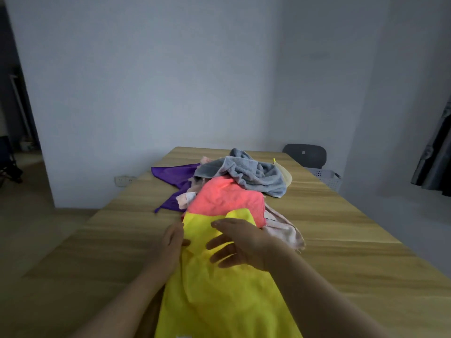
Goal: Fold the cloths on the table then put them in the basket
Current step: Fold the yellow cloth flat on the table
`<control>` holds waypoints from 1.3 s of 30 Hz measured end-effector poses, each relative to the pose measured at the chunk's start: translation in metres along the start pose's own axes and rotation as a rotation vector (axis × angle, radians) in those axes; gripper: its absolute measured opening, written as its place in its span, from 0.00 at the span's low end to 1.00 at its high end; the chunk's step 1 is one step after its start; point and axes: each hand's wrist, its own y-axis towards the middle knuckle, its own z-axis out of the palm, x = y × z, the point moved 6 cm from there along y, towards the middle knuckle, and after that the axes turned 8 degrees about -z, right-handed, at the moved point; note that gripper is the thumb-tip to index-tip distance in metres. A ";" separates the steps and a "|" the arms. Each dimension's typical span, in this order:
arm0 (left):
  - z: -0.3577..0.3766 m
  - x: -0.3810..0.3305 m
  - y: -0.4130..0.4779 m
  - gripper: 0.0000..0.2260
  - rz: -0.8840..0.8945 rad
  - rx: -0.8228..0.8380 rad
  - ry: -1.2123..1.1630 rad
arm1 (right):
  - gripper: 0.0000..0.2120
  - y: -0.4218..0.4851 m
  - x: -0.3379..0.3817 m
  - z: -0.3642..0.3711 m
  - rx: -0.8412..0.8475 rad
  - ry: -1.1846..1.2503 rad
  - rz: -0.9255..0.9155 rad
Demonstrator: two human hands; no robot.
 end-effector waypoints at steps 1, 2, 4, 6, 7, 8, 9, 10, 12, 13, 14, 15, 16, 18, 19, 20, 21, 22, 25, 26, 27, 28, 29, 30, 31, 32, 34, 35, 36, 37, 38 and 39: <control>0.001 -0.002 -0.001 0.08 0.021 0.007 0.037 | 0.10 0.001 -0.007 -0.007 -0.094 -0.136 -0.021; 0.002 -0.004 -0.003 0.07 0.038 0.027 0.099 | 0.12 0.002 -0.015 -0.017 -0.200 -0.312 -0.034; 0.009 -0.005 -0.005 0.05 0.061 0.083 0.337 | 0.14 -0.001 -0.030 -0.030 -0.324 -0.632 -0.032; 0.016 -0.008 -0.009 0.13 0.119 0.094 0.620 | 0.16 -0.003 -0.045 -0.033 -0.308 -0.871 -0.009; 0.019 -0.012 -0.011 0.15 0.151 0.077 0.713 | 0.17 -0.004 -0.050 -0.033 -0.285 -0.974 -0.001; 0.021 -0.015 -0.013 0.16 0.172 0.063 0.761 | 0.18 -0.005 -0.052 -0.035 -0.267 -1.063 0.010; 0.023 -0.017 -0.017 0.16 0.181 0.051 0.776 | 0.19 -0.006 -0.053 -0.039 -0.256 -1.140 0.022; 0.025 -0.018 -0.020 0.17 0.186 0.036 0.774 | 0.20 -0.007 -0.053 -0.045 -0.245 -1.201 0.033; 0.033 -0.022 -0.029 0.18 0.225 0.000 0.767 | 0.20 -0.009 -0.054 -0.062 -0.222 -1.284 0.050; 0.038 -0.026 -0.036 0.18 0.255 -0.019 0.743 | 0.20 -0.011 -0.056 -0.072 -0.206 -1.306 0.057; 0.044 -0.030 -0.043 0.17 0.280 -0.025 0.697 | 0.20 -0.013 -0.057 -0.082 -0.190 -1.325 0.060; 0.051 -0.033 -0.048 0.16 0.302 -0.017 0.619 | 0.21 -0.016 -0.058 -0.093 -0.185 -1.348 0.062; 0.057 -0.036 -0.054 0.15 0.307 0.010 0.536 | 0.21 -0.021 -0.059 -0.104 -0.198 -1.370 0.068; 0.060 -0.042 -0.064 0.12 0.308 0.010 0.383 | 0.22 -0.031 -0.057 -0.121 -0.268 -1.454 0.059; 0.060 -0.051 -0.069 0.11 0.398 -0.072 0.373 | 0.22 -0.039 -0.056 -0.129 -0.324 -1.493 0.044; 0.055 -0.061 -0.072 0.11 0.523 -0.203 0.419 | 0.23 -0.043 -0.054 -0.130 -0.383 -1.497 0.004; 0.051 -0.069 -0.073 0.12 0.622 -0.306 0.456 | 0.23 -0.045 -0.052 -0.128 -0.437 -1.461 -0.046; 0.053 -0.078 -0.071 0.13 0.674 -0.342 0.482 | 0.22 -0.049 -0.052 -0.126 -0.476 -1.402 -0.074; 0.085 -0.090 -0.048 0.22 0.603 -0.053 0.557 | 0.17 -0.054 -0.063 -0.110 -0.459 -1.261 -0.094; 0.102 -0.090 -0.043 0.27 0.546 0.104 0.596 | 0.16 -0.057 -0.068 -0.108 -0.446 -1.264 -0.104; 0.116 -0.087 -0.040 0.30 0.492 0.229 0.664 | 0.17 -0.059 -0.072 -0.105 -0.446 -1.266 -0.125; 0.127 -0.085 -0.039 0.32 0.464 0.316 0.761 | 0.17 -0.060 -0.075 -0.103 -0.454 -1.266 -0.147; 0.138 -0.083 -0.039 0.33 0.465 0.368 0.878 | 0.17 -0.061 -0.077 -0.103 -0.466 -1.268 -0.175; 0.145 -0.082 -0.040 0.33 0.474 0.396 1.005 | 0.17 -0.063 -0.077 -0.104 -0.472 -1.266 -0.204; 0.150 -0.083 -0.042 0.32 0.485 0.411 1.101 | 0.17 -0.064 -0.077 -0.107 -0.466 -1.262 -0.232; 0.153 -0.085 -0.043 0.31 0.479 0.426 1.152 | 0.17 -0.064 -0.076 -0.110 -0.446 -1.256 -0.252; 0.154 -0.087 -0.045 0.31 0.414 0.484 1.186 | 0.17 -0.065 -0.075 -0.118 -0.370 -1.237 -0.288; 0.152 -0.086 -0.045 0.31 0.355 0.522 1.185 | 0.17 -0.066 -0.075 -0.122 -0.326 -1.223 -0.306; 0.148 -0.086 -0.044 0.31 0.296 0.559 1.179 | 0.16 -0.067 -0.074 -0.126 -0.287 -1.211 -0.325; 0.144 -0.085 -0.042 0.31 0.247 0.588 1.165 | 0.16 -0.069 -0.073 -0.129 -0.257 -1.203 -0.344; 0.139 -0.086 -0.041 0.32 0.207 0.604 1.145 | 0.16 -0.070 -0.072 -0.131 -0.234 -1.192 -0.359; 0.134 -0.088 -0.040 0.32 0.177 0.604 1.100 | 0.16 -0.071 -0.071 -0.132 -0.219 -1.178 -0.365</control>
